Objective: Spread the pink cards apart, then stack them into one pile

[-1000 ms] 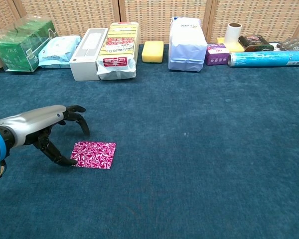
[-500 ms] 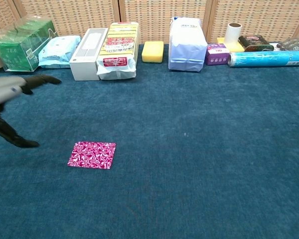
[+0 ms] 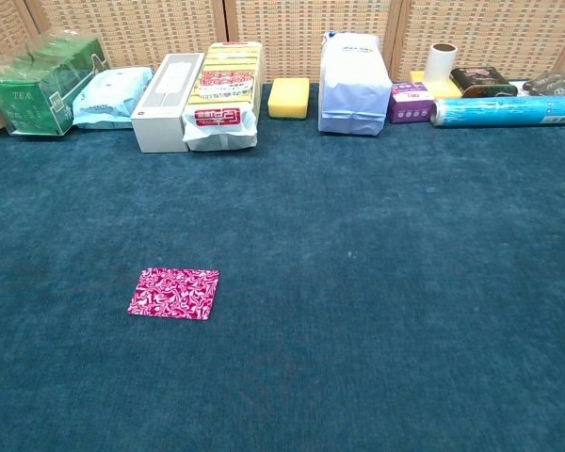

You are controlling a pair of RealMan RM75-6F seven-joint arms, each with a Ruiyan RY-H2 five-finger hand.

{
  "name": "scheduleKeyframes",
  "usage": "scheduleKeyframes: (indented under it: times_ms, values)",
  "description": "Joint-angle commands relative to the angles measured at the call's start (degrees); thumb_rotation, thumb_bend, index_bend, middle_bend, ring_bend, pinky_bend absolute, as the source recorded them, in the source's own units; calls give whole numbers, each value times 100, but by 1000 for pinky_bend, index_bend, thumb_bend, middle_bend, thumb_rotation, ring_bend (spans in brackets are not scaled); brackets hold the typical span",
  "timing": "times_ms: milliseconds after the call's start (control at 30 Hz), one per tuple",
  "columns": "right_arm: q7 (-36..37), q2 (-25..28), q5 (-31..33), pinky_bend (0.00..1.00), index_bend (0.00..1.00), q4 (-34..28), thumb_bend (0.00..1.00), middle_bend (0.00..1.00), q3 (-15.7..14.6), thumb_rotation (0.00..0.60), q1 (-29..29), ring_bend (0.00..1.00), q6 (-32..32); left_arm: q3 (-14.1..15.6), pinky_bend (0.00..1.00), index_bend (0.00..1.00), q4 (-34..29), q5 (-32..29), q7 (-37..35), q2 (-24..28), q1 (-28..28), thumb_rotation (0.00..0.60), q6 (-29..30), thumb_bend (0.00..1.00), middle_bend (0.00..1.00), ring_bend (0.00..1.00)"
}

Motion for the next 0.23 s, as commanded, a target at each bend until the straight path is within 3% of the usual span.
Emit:
scheduleKeyframes:
  times_ms: [33,233]
  values:
    - [-490,-106,237,0,117,-189,0,29,67,600,-47,0,75,15,108,0,288,200,-419,181,206,600,157,60,0,0]
    - [-673,-151,182,0,117,-311,0,26,35,600,-23,0,28,-102,108,0,670,478,-963,264,251,600,164,61,0,0]
